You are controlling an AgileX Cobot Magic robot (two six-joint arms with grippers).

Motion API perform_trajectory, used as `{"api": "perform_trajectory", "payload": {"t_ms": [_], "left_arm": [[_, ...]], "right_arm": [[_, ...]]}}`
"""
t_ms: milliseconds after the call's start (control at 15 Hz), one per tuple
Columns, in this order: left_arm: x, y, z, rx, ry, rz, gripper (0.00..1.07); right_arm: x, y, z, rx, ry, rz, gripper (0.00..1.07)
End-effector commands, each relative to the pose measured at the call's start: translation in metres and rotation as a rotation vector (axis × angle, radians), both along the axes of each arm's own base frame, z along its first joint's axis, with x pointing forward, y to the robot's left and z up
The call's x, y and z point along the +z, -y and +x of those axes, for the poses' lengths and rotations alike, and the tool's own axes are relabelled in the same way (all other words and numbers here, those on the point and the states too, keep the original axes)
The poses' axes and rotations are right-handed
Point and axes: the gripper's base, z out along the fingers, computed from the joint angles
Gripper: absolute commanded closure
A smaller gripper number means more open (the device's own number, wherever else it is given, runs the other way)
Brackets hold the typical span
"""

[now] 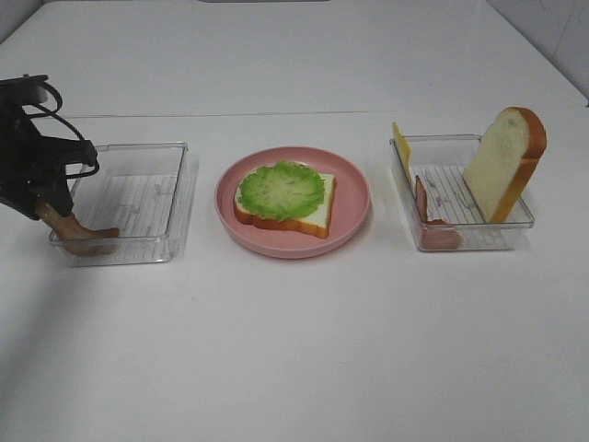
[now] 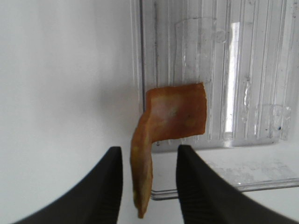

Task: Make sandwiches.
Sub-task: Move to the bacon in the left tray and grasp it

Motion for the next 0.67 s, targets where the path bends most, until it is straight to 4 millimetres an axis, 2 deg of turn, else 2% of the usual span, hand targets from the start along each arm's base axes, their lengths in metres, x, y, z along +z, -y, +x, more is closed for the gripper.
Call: {"api": "perform_trajectory", "payload": {"t_ms": [67,267,667], "left_arm": [[-0.0017,0.0003,0.0003,0.003,0.011,-0.004,0.89],[-0.0015,-0.0003,0.0015,0.000,0.025,0.003,1.06],[0.0081,0.0018,0.0004,-0.030,0.053,-0.016,1.07]], "right_arm": [[-0.0005,-0.0003,-0.0015,-0.004,0.020,0.000,0.31],[-0.0005,-0.0003,-0.0015,-0.004,0.020,0.000,0.31],[-0.0005,-0.0003,-0.0015,-0.004,0.020,0.000,0.31]]}}
